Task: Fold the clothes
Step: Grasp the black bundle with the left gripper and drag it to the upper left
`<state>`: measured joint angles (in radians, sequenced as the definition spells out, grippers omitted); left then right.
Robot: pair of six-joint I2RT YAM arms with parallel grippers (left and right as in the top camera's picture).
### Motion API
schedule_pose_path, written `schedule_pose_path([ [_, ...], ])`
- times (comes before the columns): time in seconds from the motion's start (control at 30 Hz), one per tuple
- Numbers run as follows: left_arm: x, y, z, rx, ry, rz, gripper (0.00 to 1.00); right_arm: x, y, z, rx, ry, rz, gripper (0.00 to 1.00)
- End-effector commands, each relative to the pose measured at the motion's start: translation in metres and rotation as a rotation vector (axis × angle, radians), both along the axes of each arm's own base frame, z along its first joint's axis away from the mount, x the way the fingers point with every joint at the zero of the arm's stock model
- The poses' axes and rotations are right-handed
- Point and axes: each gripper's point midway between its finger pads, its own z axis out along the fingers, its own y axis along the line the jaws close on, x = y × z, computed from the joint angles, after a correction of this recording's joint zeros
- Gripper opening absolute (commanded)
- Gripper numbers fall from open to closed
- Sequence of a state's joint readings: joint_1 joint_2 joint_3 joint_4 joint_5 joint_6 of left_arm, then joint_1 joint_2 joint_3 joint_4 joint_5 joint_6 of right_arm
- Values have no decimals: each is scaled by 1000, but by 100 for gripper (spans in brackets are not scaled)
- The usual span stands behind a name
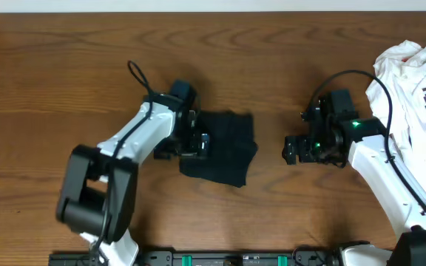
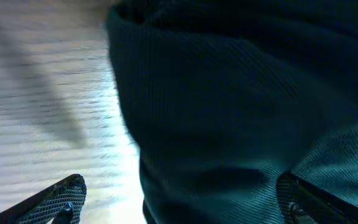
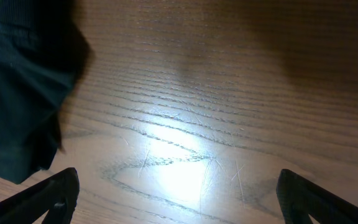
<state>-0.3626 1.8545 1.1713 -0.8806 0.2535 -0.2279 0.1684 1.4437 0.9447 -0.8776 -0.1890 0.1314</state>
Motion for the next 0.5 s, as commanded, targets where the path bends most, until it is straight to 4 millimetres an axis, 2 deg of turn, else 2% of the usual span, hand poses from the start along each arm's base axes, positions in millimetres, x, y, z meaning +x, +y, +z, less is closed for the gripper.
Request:
schedule_pose_path([
  [0.0,-3,2,-9,10,32,-15,98,-1,-2,2,0,-7,-10,99],
  [0.13,-4,-3,-13,-18,36,-9,100,-1,-2,2,0,-7,-10,99],
  [0.47,-6,-9,-26,-44,19,13,64,-1,-2,2,0,-7,-10,99],
])
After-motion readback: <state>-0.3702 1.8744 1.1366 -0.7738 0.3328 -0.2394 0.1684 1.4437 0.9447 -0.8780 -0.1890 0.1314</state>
